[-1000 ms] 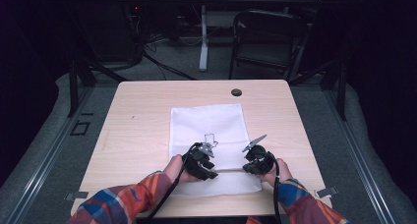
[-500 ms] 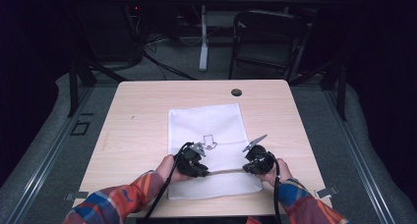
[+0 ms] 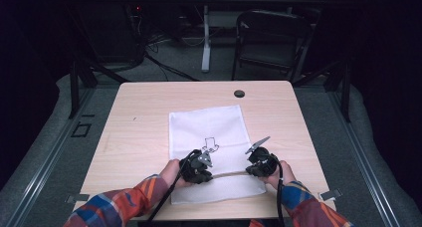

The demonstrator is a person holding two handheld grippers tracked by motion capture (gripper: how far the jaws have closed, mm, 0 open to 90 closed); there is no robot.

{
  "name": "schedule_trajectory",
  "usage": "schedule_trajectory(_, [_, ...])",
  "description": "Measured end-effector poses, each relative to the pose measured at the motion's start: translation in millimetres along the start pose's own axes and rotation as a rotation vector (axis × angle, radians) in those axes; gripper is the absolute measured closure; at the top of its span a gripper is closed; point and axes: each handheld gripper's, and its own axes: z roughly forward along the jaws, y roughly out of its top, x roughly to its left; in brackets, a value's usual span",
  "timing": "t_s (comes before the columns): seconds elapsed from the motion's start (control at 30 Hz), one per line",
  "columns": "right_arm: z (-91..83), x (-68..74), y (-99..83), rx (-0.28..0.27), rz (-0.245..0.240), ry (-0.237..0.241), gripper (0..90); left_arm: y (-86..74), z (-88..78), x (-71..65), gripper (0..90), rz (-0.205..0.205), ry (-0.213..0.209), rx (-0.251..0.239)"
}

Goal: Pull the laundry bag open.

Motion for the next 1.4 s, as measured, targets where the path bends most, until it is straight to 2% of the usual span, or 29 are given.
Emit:
schedule_trajectory(0.2, [0.0,-0.8,-0.3,0.000,0.000,0.002,90.0,-2.4,-2.5,3.9,82.3,-0.031,-0.019,-0.014])
schedule_trajectory(0.3, [0.2,0.2,-1.1,-0.005,0.015,0.018,90.0,-3.3,-4.1,5.7,82.3,-0.047,-0.020,-0.017])
schedule_trajectory(0.37, [0.0,1.9,-1.5,-0.002,0.006,0.023,90.0,-3.9,-5.1,6.7,82.3,-0.054,-0.025,-0.019])
schedule_trajectory(0.4, [1.8,4.5,-2.7,-0.026,0.031,0.014,90.0,-4.1,-6.2,6.5,82.3,-0.054,-0.021,-0.023])
schedule_trajectory(0.47, [-0.5,3.9,-1.0,0.010,-0.009,0.008,90.0,-4.1,-6.9,6.5,82.4,-0.056,-0.024,-0.022])
schedule_trajectory(0.63, [-0.4,3.2,-1.6,0.005,-0.003,0.013,90.0,-5.1,-8.0,7.5,82.3,-0.058,-0.027,-0.024])
schedule_trajectory(0.67, [0.7,4.2,-2.0,-0.011,0.009,0.014,90.0,-5.8,-8.0,7.9,82.4,-0.061,-0.029,-0.031])
schedule_trajectory(0.73, [-0.5,3.2,-1.5,0.006,-0.008,0.013,90.0,-5.6,-8.2,7.9,82.4,-0.061,-0.024,-0.023])
schedule_trajectory(0.83, [-0.6,2.8,-1.6,0.008,-0.009,0.017,90.0,-6.4,-9.5,8.3,82.4,-0.062,-0.027,-0.034])
schedule_trajectory(0.87, [-0.6,2.8,-1.7,0.007,-0.009,0.017,90.0,-6.8,-9.6,8.5,82.4,-0.061,-0.030,-0.024])
schedule_trajectory(0.93, [-0.7,2.7,-1.9,0.008,-0.006,0.024,90.0,-9.4,-11.2,10.1,82.4,-0.082,-0.034,-0.041])
schedule_trajectory(0.97, [-0.6,2.9,-1.9,0.008,-0.006,0.024,90.0,-9.4,-11.1,9.6,82.3,-0.070,-0.026,-0.028])
schedule_trajectory(1.13, [-0.5,4.0,-1.6,0.010,-0.009,0.022,90.0,-14.2,-14.6,12.7,82.3,-0.082,-0.013,-0.025])
schedule_trajectory(1.17, [-0.1,4.5,-2.1,-0.001,-0.002,0.030,90.0,-17.8,-15.6,15.3,82.2,-0.101,-0.007,-0.022])
schedule_trajectory(1.23, [-0.3,4.5,-2.3,0.001,-0.008,0.020,90.0,-23.9,-18.9,18.3,82.2,-0.127,-0.027,-0.036])
schedule_trajectory(1.3, [-0.5,4.6,-1.7,0.010,-0.011,0.017,90.0,-22.4,-19.8,14.1,82.2,-0.106,-0.010,-0.016])
schedule_trajectory(1.4, [-0.6,4.8,-1.3,0.014,-0.018,0.014,90.0,-24.0,-22.4,16.2,82.1,-0.118,-0.019,-0.038])
